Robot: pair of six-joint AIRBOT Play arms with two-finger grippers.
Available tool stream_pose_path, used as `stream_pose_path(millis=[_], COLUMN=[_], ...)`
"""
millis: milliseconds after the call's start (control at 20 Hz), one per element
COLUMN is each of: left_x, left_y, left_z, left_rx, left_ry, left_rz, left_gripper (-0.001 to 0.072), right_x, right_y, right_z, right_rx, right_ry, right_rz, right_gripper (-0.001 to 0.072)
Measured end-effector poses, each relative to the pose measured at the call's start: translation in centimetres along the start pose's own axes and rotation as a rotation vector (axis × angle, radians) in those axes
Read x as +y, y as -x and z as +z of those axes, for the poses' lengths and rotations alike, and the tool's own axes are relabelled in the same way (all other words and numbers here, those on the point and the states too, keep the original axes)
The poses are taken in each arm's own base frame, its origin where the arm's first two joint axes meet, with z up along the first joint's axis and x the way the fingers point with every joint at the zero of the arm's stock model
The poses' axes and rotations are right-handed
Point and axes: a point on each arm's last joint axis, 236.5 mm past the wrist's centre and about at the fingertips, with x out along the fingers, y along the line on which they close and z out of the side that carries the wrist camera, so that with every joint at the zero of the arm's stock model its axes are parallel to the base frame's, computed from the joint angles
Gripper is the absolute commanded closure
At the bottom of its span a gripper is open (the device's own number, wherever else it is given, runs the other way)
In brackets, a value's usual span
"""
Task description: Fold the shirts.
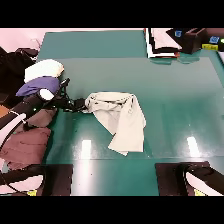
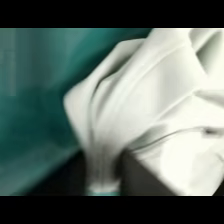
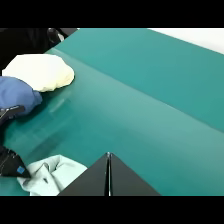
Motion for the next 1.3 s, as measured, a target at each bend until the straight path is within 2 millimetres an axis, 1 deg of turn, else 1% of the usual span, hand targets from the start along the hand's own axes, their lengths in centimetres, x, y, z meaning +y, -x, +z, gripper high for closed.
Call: stream_pose_path(millis=[50, 100, 150, 200, 250, 300, 350, 400, 500, 550, 600, 650, 700, 800, 850, 900, 1000, 1050, 1100, 1150, 1200, 1250, 1300], left_x=[-0.3, -0.6, -0.9, -1.2, -1.7, -2.1, -2.5, -2.9, -3.3, -3.5, -3.5, -3.6, -3.6, -3.7, -3.7, -3.7, -3.7, -3.7, -3.7, -3.8, -4.1, -4.5, -5.0], left_y=[0.0, 0.2, 0.6, 1.1, 1.6, 2.2, 2.6, 3.1, 3.6, 3.8, 3.9, 3.9, 4.0, 4.1, 4.1, 4.1, 4.1, 4.1, 4.2, 4.3, 4.7, 5.5, 6.7], left_z=[0.3, 1.0, 1.8, 2.8, 3.7, 4.5, 5.0, 5.6, 6.3, 6.4, 6.6, 6.7, 6.8, 6.8, 6.9, 6.9, 6.9, 6.9, 6.9, 6.9, 7.1, 7.5, 8.2], left_rx=[-0.01, -0.027, -0.048, -0.07, -0.089, -0.103, -0.109, -0.119, -0.131, -0.133, -0.135, -0.136, -0.138, -0.138, -0.14, -0.14, -0.139, -0.139, -0.138, -0.142, -0.152, -0.171, -0.203], left_ry=[0.004, 0.004, 0.002, -0.001, -0.011, -0.024, -0.04, -0.054, -0.071, -0.077, -0.081, -0.083, -0.086, -0.09, -0.091, -0.091, -0.093, -0.093, -0.094, -0.097, -0.105, -0.117, -0.134], left_rz=[-0.01, -0.019, -0.028, -0.036, -0.044, -0.05, -0.053, -0.056, -0.058, -0.058, -0.058, -0.058, -0.058, -0.057, -0.058, -0.058, -0.057, -0.057, -0.057, -0.058, -0.059, -0.062, -0.065], left_gripper=[0.0683, 0.0683, 0.0683, 0.0683, 0.0683, 0.0683, 0.0683, 0.0683, 0.0683, 0.0683, 0.0683, 0.0683, 0.0683, 0.0683, 0.0683, 0.0683, 0.0683, 0.0683, 0.0684, 0.0684, 0.0684, 0.0684, 0.0684], right_x=[0.0, -0.2, -0.6, -1.2, -1.9, -2.6, -3.3, -3.9, -4.0, -3.5, -2.5, -1.5, -0.3, 1.7, 2.7, 3.5, 4.6, 4.9, 5.1, 5.1, 4.7, 4.1, 3.2], right_y=[-0.1, -0.3, -0.6, -0.9, -1.2, -1.3, -1.4, -1.4, -1.3, -1.3, -1.4, -1.5, -1.7, -2.3, -2.8, -3.2, -4.2, -4.7, -5.3, -5.9, -6.5, -7.1, -7.4], right_z=[-0.7, -2.1, -3.9, -6.4, -9.5, -12.9, -16.4, -20.4, -27.7, -30.7, -33.4, -35.6, -37.3, -39.9, -40.9, -41.7, -42.9, -43.0, -42.9, -42.2, -41.2, -39.8, -37.6], right_rx=[0.027, 0.073, 0.13, 0.205, 0.294, 0.384, 0.467, 0.558, 0.698, 0.744, 0.778, 0.804, 0.822, 0.845, 0.857, 0.872, 0.9, 0.907, 0.904, 0.891, 0.866, 0.833, 0.786], right_ry=[0.002, 0.003, -0.008, -0.035, -0.078, -0.12, -0.172, -0.233, -0.352, -0.408, -0.469, -0.515, -0.549, -0.589, -0.602, -0.609, -0.605, -0.597, -0.582, -0.563, -0.544, -0.514, -0.477], right_rz=[0.002, 0.001, -0.001, -0.005, -0.008, -0.013, -0.02, -0.026, -0.025, -0.015, 0.003, 0.02, 0.039, 0.065, 0.08, 0.092, 0.109, 0.116, 0.124, 0.13, 0.131, 0.125, 0.117], right_gripper=[0.0695, 0.0696, 0.0695, 0.0695, 0.0695, 0.068, 0.0491, 0.0313, 0.031, 0.0314, 0.0314, 0.0314, 0.0314, 0.0315, 0.0339, 0.0426, 0.0665, 0.0696, 0.0696, 0.0696, 0.0696, 0.0696, 0.0696])
